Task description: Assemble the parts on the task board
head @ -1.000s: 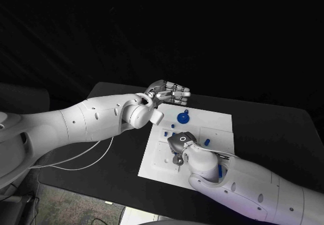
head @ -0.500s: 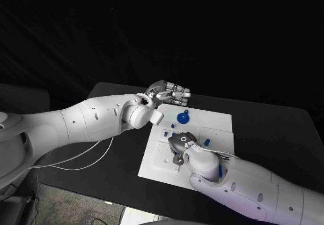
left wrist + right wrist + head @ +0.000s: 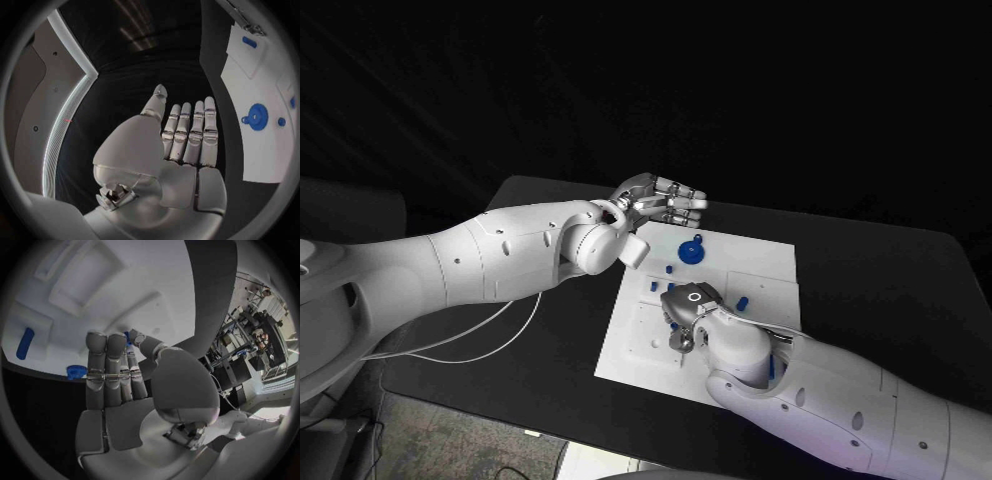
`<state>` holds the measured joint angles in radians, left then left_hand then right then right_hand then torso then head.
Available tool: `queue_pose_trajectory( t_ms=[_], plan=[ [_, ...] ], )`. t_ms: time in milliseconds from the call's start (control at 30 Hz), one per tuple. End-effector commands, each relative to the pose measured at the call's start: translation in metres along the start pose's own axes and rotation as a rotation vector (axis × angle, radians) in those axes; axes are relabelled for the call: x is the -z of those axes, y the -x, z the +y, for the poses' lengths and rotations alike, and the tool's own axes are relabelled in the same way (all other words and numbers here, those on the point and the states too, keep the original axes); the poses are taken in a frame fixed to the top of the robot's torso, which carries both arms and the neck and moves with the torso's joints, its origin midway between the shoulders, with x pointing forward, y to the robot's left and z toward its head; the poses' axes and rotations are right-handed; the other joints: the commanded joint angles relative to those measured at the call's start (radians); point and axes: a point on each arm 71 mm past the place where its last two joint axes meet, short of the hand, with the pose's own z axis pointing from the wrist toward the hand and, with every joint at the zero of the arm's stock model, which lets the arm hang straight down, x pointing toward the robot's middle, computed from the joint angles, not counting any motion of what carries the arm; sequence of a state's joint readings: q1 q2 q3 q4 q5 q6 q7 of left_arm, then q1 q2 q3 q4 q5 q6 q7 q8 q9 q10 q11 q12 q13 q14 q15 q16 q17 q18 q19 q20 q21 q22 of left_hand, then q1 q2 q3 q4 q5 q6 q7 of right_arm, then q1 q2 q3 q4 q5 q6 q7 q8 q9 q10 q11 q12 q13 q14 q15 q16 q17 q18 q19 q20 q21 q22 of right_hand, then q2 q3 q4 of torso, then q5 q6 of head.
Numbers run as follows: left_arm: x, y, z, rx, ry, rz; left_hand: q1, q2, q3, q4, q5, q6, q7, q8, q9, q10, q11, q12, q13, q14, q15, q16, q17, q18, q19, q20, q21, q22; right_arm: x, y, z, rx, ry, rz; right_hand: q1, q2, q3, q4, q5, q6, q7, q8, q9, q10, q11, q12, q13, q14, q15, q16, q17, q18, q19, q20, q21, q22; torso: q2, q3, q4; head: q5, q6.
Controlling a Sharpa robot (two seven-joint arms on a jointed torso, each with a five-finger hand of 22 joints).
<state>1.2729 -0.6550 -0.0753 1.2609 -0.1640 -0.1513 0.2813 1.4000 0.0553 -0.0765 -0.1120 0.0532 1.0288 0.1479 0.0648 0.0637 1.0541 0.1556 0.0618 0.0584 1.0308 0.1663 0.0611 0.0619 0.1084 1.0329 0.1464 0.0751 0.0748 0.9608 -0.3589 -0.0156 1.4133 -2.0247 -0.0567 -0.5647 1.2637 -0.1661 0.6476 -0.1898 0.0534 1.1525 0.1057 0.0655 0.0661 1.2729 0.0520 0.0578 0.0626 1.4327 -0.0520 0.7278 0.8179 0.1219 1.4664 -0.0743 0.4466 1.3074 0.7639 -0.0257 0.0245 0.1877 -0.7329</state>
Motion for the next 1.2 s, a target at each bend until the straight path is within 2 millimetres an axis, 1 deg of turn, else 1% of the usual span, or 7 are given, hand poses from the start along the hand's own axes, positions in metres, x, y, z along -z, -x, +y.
queue_pose_trajectory(
  t_ms=[33,467,700,867,1033,1067,1200],
  plan=[
    [0.000,-0.003,-0.001,0.005,0.000,0.027,0.001,0.004,0.002,0.004,-0.003,-0.004,0.001,-0.001,-0.001,-0.005,0.000,0.000,0.000,-0.005,-0.002,-0.001,-0.001,0.000,-0.001,0.006,0.002,-0.001,0.001,0.000,0.003,-0.020,0.022,-0.015,-0.002,-0.017,0.002,0.011,-0.001,-0.017,-0.002,-0.003,-0.001,-0.016,0.003,0.002,-0.001,0.000,0.006,-0.003,-0.003,0.020,0.013,0.008,-0.010,-0.001,0.000,-0.0003,0.0002,0.000,-0.001],
    [0.000,-0.002,0.000,0.003,0.006,0.031,0.001,0.004,0.000,0.006,-0.003,-0.005,0.001,-0.001,-0.001,-0.006,0.000,0.000,0.000,-0.006,-0.002,-0.001,-0.001,0.000,-0.001,0.006,0.002,-0.002,0.003,0.001,0.001,-0.030,0.018,-0.028,0.005,-0.044,0.010,0.029,-0.003,-0.035,-0.004,-0.003,-0.001,-0.036,0.008,0.001,-0.001,-0.002,0.009,-0.002,-0.013,0.025,0.015,0.011,-0.034,-0.017,0.000,0.0000,0.0008,-0.001,-0.001],
    [0.000,-0.001,0.000,0.001,0.006,0.030,0.004,0.004,0.000,0.007,-0.003,-0.005,0.002,-0.001,-0.001,-0.006,0.000,0.000,0.000,-0.006,-0.002,-0.001,-0.001,0.000,-0.001,0.005,0.002,-0.002,0.007,0.002,-0.002,-0.049,0.020,-0.038,-0.003,-0.061,0.008,0.039,-0.004,-0.044,-0.011,-0.003,-0.001,-0.045,0.009,0.001,-0.002,-0.001,0.010,-0.003,-0.017,0.026,0.018,0.012,-0.039,-0.022,0.000,-0.0004,0.0009,0.000,0.000],
    [0.000,0.001,0.000,-0.001,0.006,0.025,0.004,0.004,0.000,0.007,-0.003,-0.005,0.002,-0.001,-0.001,-0.006,0.000,0.000,0.000,-0.006,-0.002,-0.001,-0.001,0.000,-0.001,0.005,0.002,-0.002,0.012,0.002,-0.007,-0.073,0.021,-0.038,-0.023,-0.084,-0.030,0.058,-0.006,-0.054,-0.013,-0.003,-0.001,-0.063,0.013,0.001,-0.003,0.002,0.013,-0.005,-0.020,0.026,0.020,0.013,-0.055,-0.034,-0.001,0.0000,-0.0001,0.001,0.000],
    [0.001,0.003,0.000,-0.003,0.007,0.019,0.004,0.004,0.000,0.007,-0.003,-0.005,0.002,-0.001,-0.001,-0.006,0.000,0.000,0.000,-0.006,-0.002,-0.001,-0.001,0.000,-0.001,0.005,0.002,-0.002,0.017,0.003,-0.011,-0.095,0.023,-0.035,-0.008,-0.083,-0.082,0.081,-0.006,-0.056,-0.014,-0.002,-0.001,-0.067,0.013,0.001,-0.002,0.006,0.013,-0.010,-0.025,0.025,0.027,0.014,-0.067,-0.050,0.000,0.0003,0.0000,0.000,0.002],
    [0.001,0.003,0.000,-0.003,0.007,0.019,0.004,0.004,0.000,0.007,-0.003,-0.005,0.002,-0.001,-0.001,-0.006,0.000,0.000,0.000,-0.006,-0.002,-0.001,-0.001,0.000,-0.001,0.005,0.002,-0.002,0.018,0.003,-0.012,-0.099,0.023,-0.035,0.007,-0.080,-0.106,0.094,-0.006,-0.056,-0.014,-0.002,-0.001,-0.069,0.013,0.001,-0.003,0.007,0.014,-0.012,-0.028,0.024,0.031,0.014,-0.074,-0.061,0.000,0.0007,0.0000,0.000,0.002],
    [0.001,0.004,0.000,-0.004,0.007,0.016,0.004,0.004,0.000,0.007,-0.003,-0.005,0.002,-0.001,-0.001,-0.006,0.000,0.000,0.000,-0.006,-0.002,-0.001,-0.001,0.000,-0.001,0.005,0.002,-0.002,0.021,0.006,-0.015,-0.117,0.023,-0.046,0.006,-0.085,-0.127,0.103,-0.006,-0.057,-0.016,-0.002,-0.001,-0.073,0.014,0.001,-0.002,0.007,0.014,-0.013,-0.029,0.024,0.032,0.014,-0.078,-0.066,0.000,0.0014,-0.0003,-0.001,0.004]
  ],
)
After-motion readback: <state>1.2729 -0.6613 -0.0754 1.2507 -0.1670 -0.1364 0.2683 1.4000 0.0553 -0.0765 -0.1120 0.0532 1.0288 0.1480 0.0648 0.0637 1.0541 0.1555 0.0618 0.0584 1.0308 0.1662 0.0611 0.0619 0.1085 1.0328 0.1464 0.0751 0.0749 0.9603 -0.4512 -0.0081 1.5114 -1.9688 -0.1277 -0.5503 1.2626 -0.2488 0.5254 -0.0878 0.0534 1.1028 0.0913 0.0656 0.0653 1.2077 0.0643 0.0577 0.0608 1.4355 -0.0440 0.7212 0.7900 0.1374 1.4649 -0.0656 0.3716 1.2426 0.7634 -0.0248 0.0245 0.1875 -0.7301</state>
